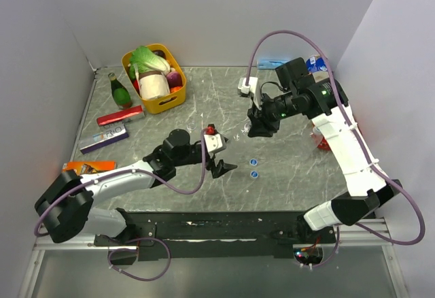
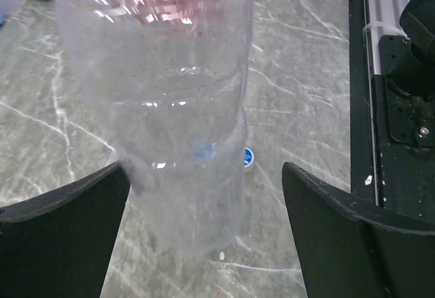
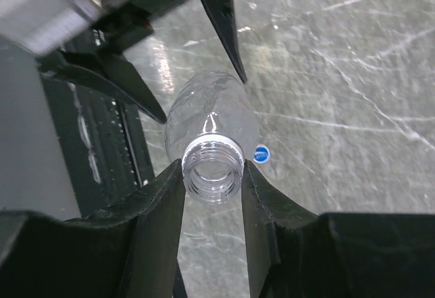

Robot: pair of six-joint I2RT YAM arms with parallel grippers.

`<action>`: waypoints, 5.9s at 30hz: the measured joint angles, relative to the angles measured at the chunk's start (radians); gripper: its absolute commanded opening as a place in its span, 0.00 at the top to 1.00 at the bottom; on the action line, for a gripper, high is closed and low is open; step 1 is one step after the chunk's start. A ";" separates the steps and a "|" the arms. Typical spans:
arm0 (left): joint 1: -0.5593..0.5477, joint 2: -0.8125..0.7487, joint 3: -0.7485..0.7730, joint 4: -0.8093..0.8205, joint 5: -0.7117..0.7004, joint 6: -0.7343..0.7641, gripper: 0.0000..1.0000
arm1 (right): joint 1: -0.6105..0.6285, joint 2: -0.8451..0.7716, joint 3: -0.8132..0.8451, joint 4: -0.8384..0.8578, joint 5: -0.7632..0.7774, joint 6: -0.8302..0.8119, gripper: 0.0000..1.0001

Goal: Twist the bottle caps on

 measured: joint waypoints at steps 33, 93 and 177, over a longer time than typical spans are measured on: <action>0.030 -0.011 0.009 -0.058 0.075 -0.006 0.79 | -0.003 0.011 0.154 -0.005 -0.076 -0.055 0.33; 0.154 -0.382 -0.145 -0.420 0.027 0.002 0.99 | 0.129 0.070 -1.005 0.576 0.316 -1.028 0.50; 0.024 -0.230 -0.354 -0.048 0.139 0.249 0.99 | 0.634 -0.104 -0.221 0.137 0.267 -0.494 0.78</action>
